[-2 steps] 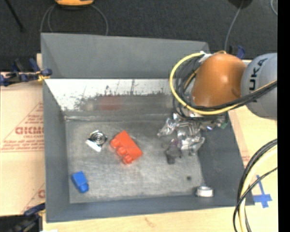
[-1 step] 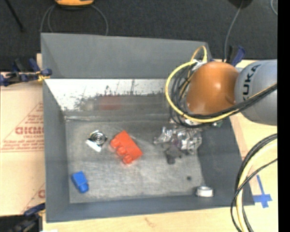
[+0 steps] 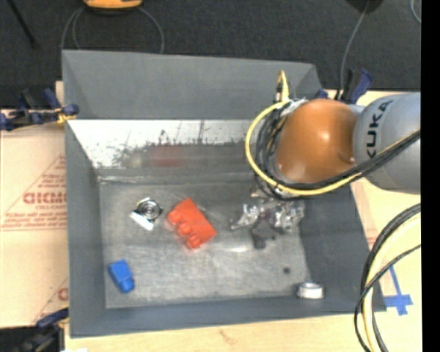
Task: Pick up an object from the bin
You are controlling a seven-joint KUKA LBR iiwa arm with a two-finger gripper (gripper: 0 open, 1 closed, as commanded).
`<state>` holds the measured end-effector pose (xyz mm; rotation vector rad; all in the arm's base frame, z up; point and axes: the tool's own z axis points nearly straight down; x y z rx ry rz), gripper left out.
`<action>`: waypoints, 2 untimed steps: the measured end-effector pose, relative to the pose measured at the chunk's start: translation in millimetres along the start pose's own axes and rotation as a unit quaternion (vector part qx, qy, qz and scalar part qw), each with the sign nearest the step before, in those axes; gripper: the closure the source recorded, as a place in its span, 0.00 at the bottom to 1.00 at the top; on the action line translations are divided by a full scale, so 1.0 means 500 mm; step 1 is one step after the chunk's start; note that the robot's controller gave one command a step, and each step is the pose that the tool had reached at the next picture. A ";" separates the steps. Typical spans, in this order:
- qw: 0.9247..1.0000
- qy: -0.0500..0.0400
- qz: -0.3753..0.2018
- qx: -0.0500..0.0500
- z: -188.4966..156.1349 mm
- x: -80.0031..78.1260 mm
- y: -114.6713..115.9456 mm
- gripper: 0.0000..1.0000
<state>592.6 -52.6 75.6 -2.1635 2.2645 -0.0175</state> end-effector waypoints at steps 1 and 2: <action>1.000 -0.002 0.001 0.000 -0.002 -0.005 -0.001 1.00; 1.000 0.000 0.004 -0.004 -0.092 -0.003 -0.007 1.00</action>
Offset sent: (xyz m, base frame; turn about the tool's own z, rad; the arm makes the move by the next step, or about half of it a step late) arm 0.0000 0.0000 0.0000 0.0000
